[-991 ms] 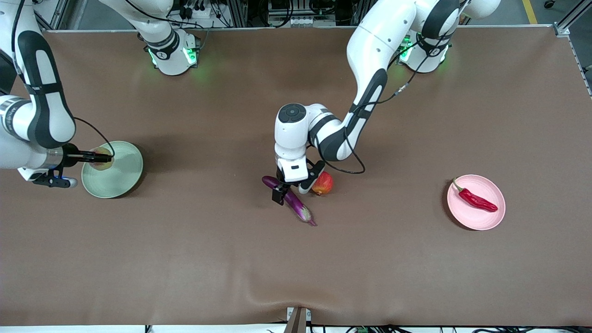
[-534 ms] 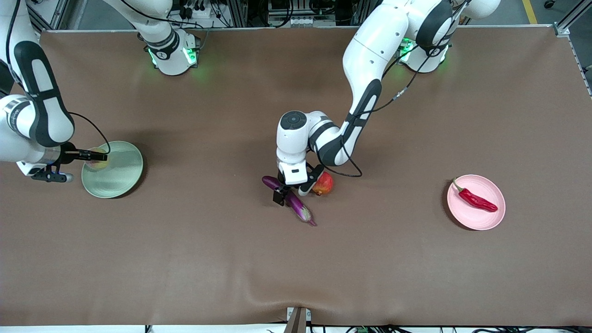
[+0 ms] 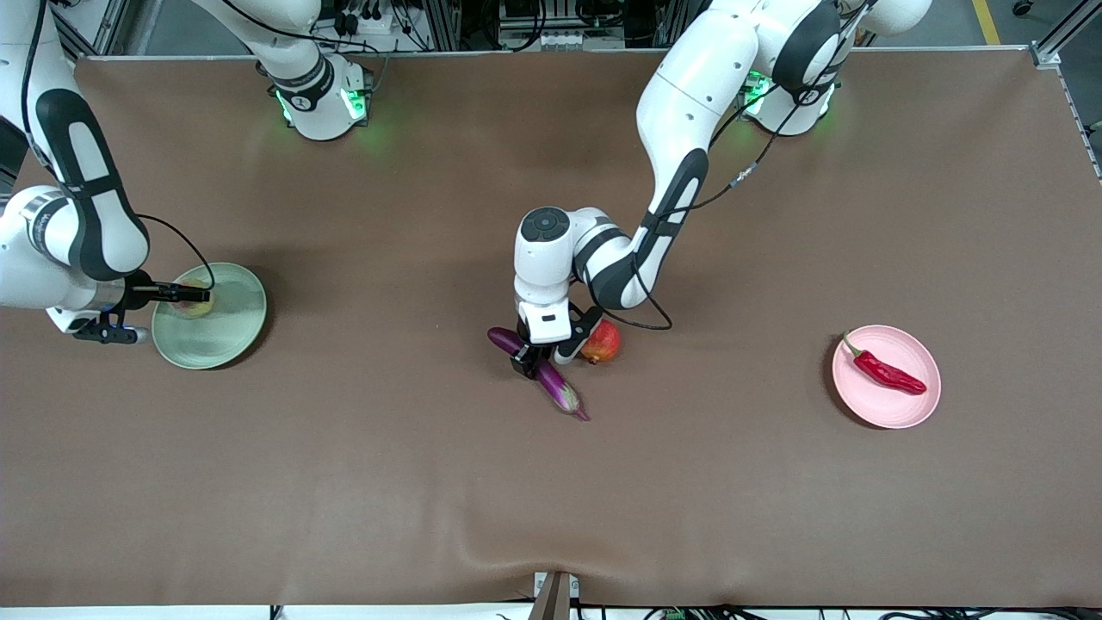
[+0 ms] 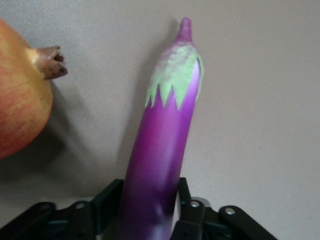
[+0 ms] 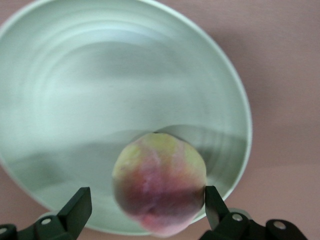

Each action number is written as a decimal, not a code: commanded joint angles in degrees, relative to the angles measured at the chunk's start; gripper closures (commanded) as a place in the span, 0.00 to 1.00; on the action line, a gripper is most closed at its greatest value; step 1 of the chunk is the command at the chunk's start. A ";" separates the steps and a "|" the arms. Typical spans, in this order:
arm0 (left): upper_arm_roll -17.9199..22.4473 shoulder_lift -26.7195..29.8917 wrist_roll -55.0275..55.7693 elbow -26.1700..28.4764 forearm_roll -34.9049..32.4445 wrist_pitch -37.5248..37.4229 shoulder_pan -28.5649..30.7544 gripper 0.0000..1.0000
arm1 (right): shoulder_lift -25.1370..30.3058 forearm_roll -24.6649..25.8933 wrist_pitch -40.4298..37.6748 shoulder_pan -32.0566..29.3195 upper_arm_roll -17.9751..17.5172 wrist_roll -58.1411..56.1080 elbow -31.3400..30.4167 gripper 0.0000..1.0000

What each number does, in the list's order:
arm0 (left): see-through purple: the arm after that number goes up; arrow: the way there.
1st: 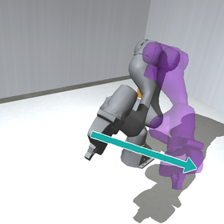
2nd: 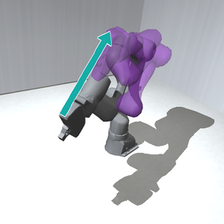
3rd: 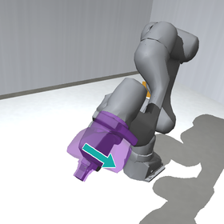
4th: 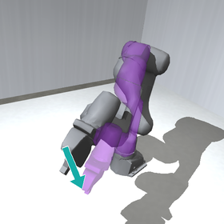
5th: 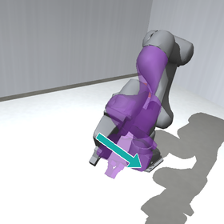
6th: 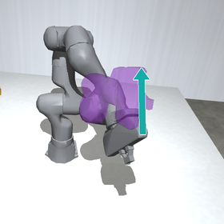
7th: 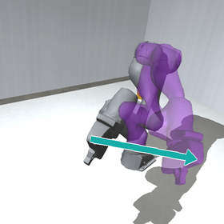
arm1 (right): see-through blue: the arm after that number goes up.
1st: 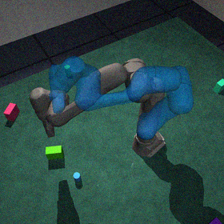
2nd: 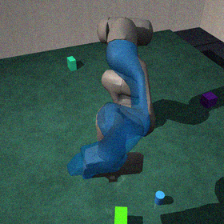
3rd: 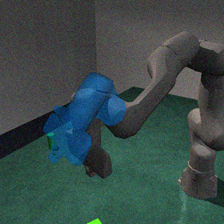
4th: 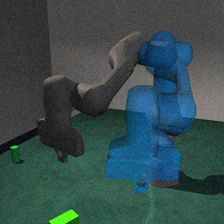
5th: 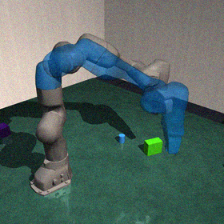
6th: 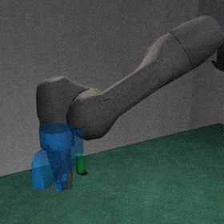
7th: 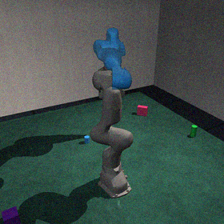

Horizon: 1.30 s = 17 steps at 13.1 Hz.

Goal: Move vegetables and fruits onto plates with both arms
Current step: 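Grasp the eggplant with the left gripper while the right gripper lowers the peach, then carry the eggplant to the pink plate while the right gripper reaches the pomegranate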

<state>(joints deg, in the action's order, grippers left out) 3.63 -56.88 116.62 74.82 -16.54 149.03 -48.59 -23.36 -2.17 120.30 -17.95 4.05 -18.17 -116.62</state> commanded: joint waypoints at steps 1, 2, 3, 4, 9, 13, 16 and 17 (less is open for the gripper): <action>1.64 1.14 0.89 -1.17 -1.39 -0.58 -0.81 0.83 | 0.95 -0.63 -14.50 4.47 -0.54 1.80 9.52 0.00; 1.73 2.37 0.98 -1.17 -1.13 -1.45 -0.72 0.83 | 0.86 -0.81 -20.13 7.11 -0.54 6.17 13.74 0.00; 1.65 3.95 0.98 -1.08 -0.95 -2.68 -0.46 0.83 | 0.78 -1.07 -24.10 9.66 -0.54 11.00 17.00 0.00; 1.56 5.62 1.06 -1.08 -0.78 -3.74 -0.11 0.83 | 0.86 -1.16 -26.14 12.56 -0.54 15.49 19.21 0.00; 1.47 17.12 0.89 -0.81 2.30 -15.23 4.45 0.83 | 0.60 -11.70 -30.21 25.48 -0.54 35.99 27.05 0.00; 1.47 23.38 -0.51 0.15 2.56 -29.12 11.30 0.86 | -3.60 -19.26 -22.58 36.90 -0.62 54.49 31.08 0.00; 1.47 23.39 -5.42 1.90 2.65 -32.56 16.75 0.93 | -11.15 -22.59 -15.39 45.43 -0.62 66.55 37.05 0.00; 1.38 23.39 -9.35 2.52 2.65 -34.23 19.12 0.95 | -14.22 -23.57 -11.87 47.72 -0.62 70.68 38.64 0.00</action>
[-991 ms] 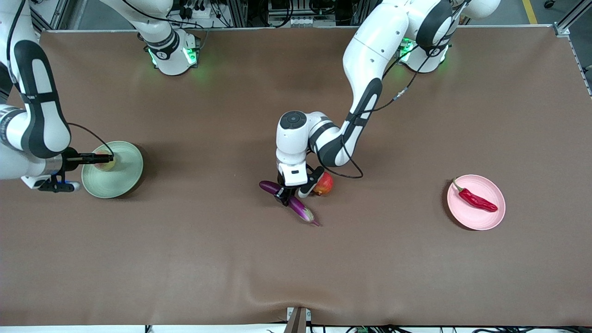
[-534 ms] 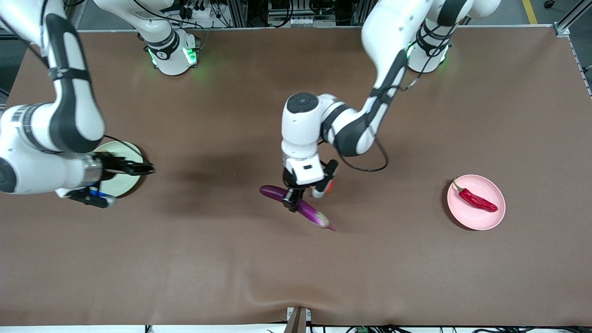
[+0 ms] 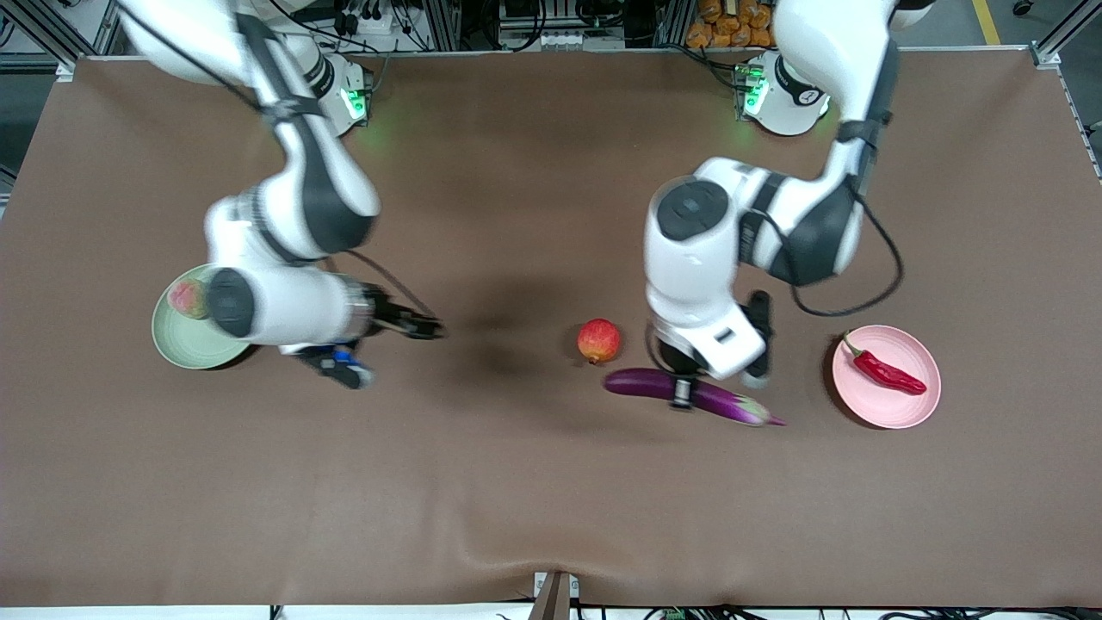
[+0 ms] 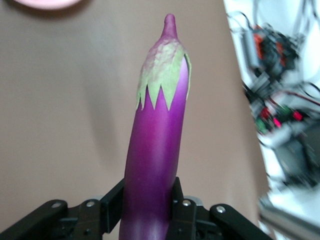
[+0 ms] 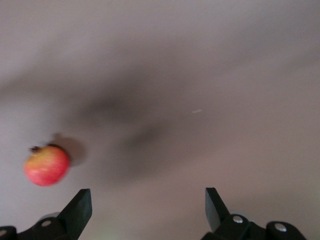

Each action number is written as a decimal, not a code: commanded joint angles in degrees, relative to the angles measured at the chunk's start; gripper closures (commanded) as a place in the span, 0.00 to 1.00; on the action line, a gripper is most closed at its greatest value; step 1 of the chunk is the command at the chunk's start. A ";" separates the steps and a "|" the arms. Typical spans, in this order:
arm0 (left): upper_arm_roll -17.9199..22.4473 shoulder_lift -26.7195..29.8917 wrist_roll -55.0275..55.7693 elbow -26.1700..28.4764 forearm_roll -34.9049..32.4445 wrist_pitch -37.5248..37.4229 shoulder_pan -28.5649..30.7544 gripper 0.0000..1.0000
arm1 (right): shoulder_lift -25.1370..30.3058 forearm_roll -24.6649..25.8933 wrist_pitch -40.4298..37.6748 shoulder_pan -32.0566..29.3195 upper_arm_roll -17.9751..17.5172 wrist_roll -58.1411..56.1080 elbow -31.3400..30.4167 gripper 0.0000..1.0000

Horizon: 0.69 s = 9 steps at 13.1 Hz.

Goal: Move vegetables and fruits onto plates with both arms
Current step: 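Carry the eggplant to the pink plate while the right gripper reaches the pomegranate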

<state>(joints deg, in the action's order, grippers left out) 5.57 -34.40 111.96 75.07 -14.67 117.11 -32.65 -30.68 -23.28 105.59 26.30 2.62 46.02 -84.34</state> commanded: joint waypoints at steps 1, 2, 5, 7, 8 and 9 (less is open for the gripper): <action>-0.73 0.92 -8.91 2.88 0.87 -3.11 5.82 0.96 | -9.28 -2.90 6.87 5.67 0.81 10.02 7.95 0.00; -0.91 0.92 -12.52 4.20 0.87 -3.38 8.37 0.96 | -11.13 -3.78 11.34 7.60 0.63 13.88 8.92 0.00; -0.91 2.23 -19.56 10.34 0.52 -2.42 12.69 1.00 | -14.83 -4.14 24.18 13.94 0.45 21.90 9.72 0.00; -0.99 3.55 -26.58 14.91 0.60 0.73 14.80 1.00 | -17.29 -4.14 26.07 15.70 0.45 24.37 11.82 0.00; -0.91 3.82 -30.71 17.11 0.60 2.84 15.25 1.00 | -18.70 -4.14 26.15 15.97 0.45 25.42 13.31 0.00; -0.91 3.73 -35.36 18.43 0.60 3.82 16.47 1.00 | -19.93 -3.96 26.15 16.41 0.54 25.87 14.55 0.00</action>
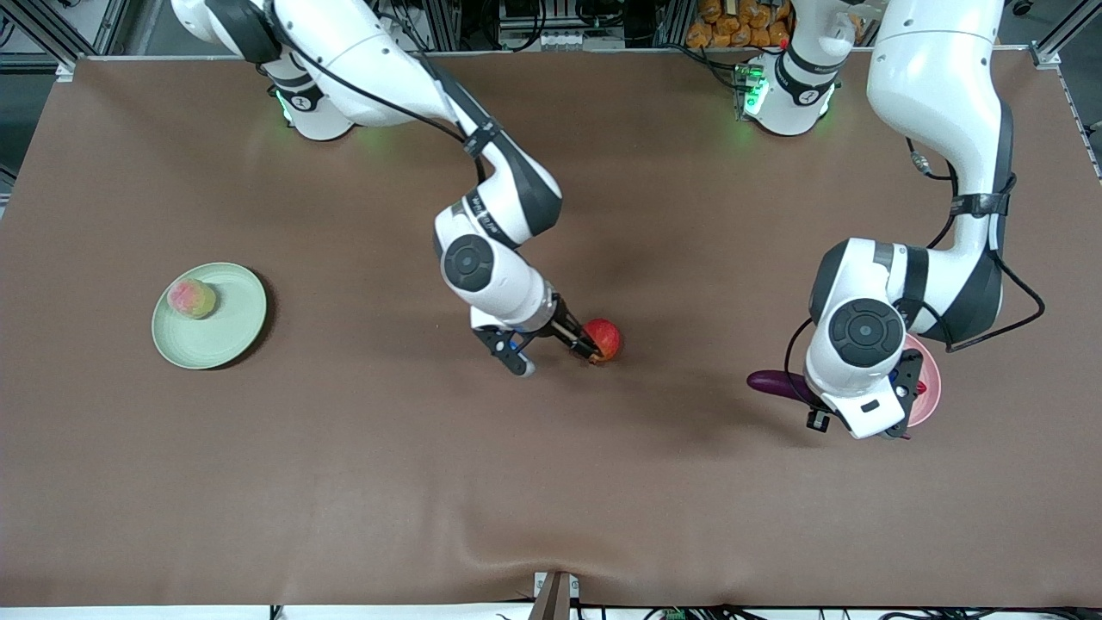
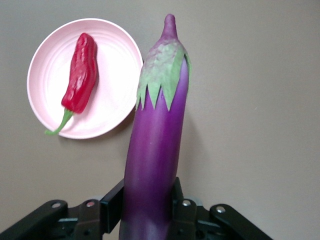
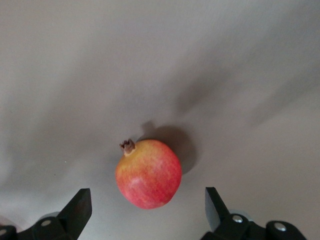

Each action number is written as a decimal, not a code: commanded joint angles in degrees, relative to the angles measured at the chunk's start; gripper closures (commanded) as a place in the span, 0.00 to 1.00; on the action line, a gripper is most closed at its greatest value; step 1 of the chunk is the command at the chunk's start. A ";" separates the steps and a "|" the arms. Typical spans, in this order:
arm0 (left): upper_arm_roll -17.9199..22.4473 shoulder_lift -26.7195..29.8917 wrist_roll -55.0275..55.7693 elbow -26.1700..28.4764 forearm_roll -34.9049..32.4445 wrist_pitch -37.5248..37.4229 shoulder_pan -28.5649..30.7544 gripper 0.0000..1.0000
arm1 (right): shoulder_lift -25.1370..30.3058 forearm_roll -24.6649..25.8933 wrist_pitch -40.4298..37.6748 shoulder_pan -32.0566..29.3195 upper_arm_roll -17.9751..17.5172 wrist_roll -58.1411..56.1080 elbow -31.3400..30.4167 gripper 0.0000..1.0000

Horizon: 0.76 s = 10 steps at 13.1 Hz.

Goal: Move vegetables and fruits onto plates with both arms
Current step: 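Grasp the pomegranate with the right gripper while the left gripper lowers the eggplant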

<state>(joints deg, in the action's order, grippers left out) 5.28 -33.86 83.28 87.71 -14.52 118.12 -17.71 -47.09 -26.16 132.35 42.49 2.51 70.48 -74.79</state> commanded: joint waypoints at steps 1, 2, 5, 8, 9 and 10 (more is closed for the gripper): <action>-0.62 2.83 -11.08 6.58 0.46 2.82 2.76 1.00 | -4.23 -0.82 -0.52 0.49 0.65 1.51 5.61 0.00; -0.53 2.40 -15.30 7.55 0.55 2.73 3.81 1.00 | -4.93 -0.73 -0.08 0.67 0.65 1.51 6.23 0.00; -0.62 1.96 -21.39 8.26 0.37 2.99 8.91 1.00 | -6.78 -0.64 3.43 2.07 0.74 1.86 6.41 0.00; -0.36 -0.77 -23.25 8.44 -0.16 5.87 9.36 1.00 | -8.98 -0.56 6.33 3.91 0.74 2.12 6.41 0.00; -0.27 -1.56 -23.25 8.44 -0.16 6.59 9.88 1.00 | -9.33 -0.56 6.42 4.09 0.83 2.38 6.50 0.00; -0.27 -1.74 -23.25 8.44 -0.33 7.64 10.93 1.00 | -9.33 -0.56 6.42 4.10 0.83 2.47 6.41 0.00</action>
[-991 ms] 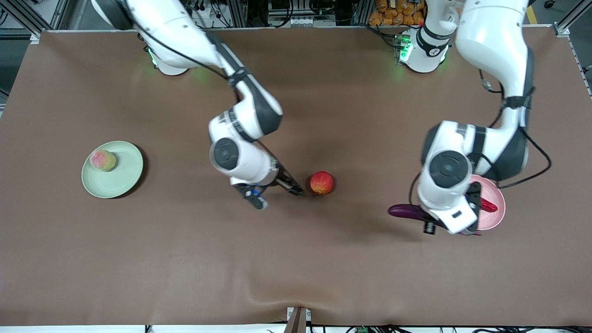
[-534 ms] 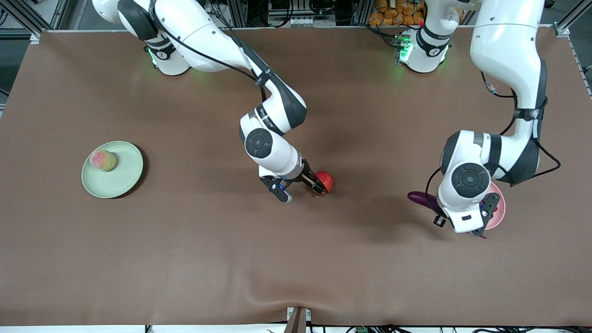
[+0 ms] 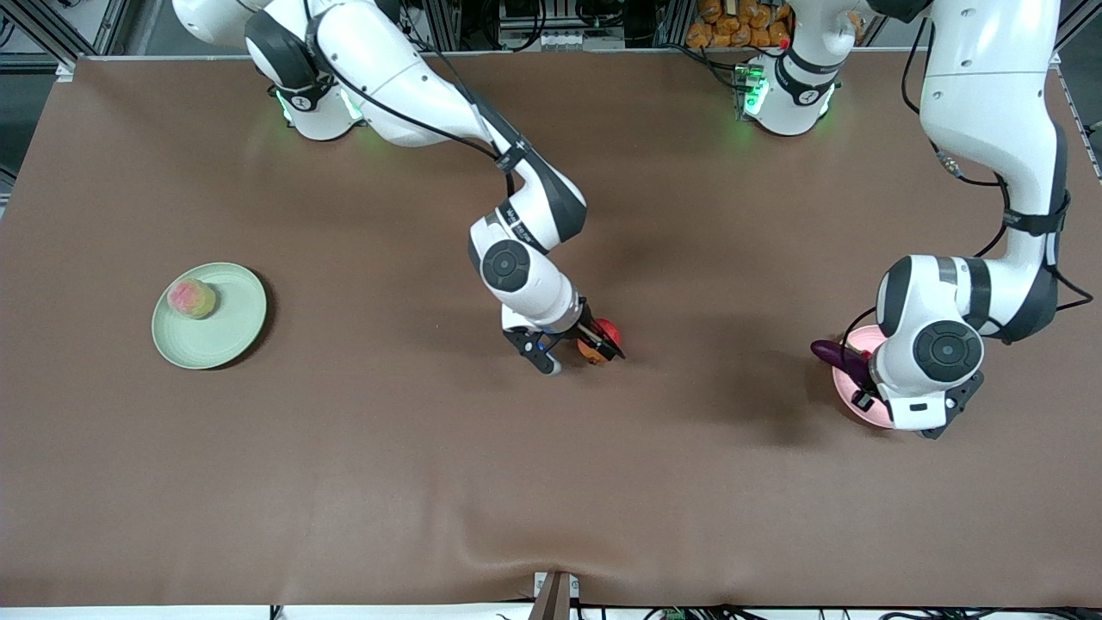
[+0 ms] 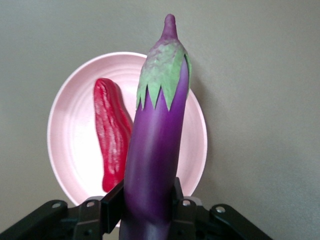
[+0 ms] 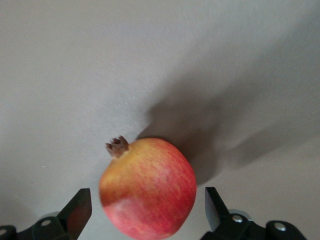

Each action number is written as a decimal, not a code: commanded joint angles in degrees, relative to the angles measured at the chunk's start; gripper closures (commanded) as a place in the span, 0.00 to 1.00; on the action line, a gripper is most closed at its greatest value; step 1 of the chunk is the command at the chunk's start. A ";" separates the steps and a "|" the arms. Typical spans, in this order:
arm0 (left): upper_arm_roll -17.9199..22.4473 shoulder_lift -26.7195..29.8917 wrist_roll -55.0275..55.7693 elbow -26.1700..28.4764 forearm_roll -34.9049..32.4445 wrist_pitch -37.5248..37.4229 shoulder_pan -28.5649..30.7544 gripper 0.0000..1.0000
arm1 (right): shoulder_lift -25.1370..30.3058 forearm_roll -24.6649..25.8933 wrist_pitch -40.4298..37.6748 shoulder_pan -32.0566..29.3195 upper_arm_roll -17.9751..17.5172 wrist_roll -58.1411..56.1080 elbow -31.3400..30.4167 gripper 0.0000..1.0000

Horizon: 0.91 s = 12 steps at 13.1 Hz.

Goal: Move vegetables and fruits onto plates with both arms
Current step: 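Grasp the pomegranate with the right gripper while the left gripper lowers the eggplant, then carry the pomegranate with the right gripper over the green plate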

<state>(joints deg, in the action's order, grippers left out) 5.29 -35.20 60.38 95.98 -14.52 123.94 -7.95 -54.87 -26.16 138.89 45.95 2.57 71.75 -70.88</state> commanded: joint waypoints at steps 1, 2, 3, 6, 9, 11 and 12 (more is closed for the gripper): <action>-0.36 -0.57 -0.35 0.35 -0.33 2.27 1.70 1.00 | -1.55 -0.56 -0.02 0.89 0.77 1.64 2.50 0.00; -0.37 -0.74 -0.35 0.87 -0.42 2.45 2.58 1.00 | -1.90 -0.47 0.85 1.16 0.77 2.07 2.50 0.00; -0.28 -0.83 -0.35 1.66 -0.42 3.67 2.93 1.00 | -2.17 -0.03 1.20 1.42 0.94 1.99 2.33 0.41; -0.19 -0.57 -0.35 3.86 -0.51 6.05 3.73 1.00 | -1.82 3.39 0.42 0.81 0.94 1.64 1.97 1.00; -0.19 -0.74 -0.35 4.91 -0.51 6.40 3.73 1.00 | 0.89 2.61 -11.92 -4.53 0.68 1.03 4.25 1.00; -0.19 -0.66 -0.26 5.18 -0.59 6.40 3.64 1.00 | 3.88 2.43 -20.81 -9.02 0.24 -1.85 4.61 1.00; -0.19 -0.66 -0.26 5.18 -0.59 6.49 3.73 0.94 | 5.38 2.35 -25.64 -11.39 0.15 -5.44 4.61 1.00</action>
<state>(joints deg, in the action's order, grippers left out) 5.32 -36.60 60.36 99.43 -14.57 129.50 -4.43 -53.59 -24.51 120.73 39.10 4.18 70.44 -65.63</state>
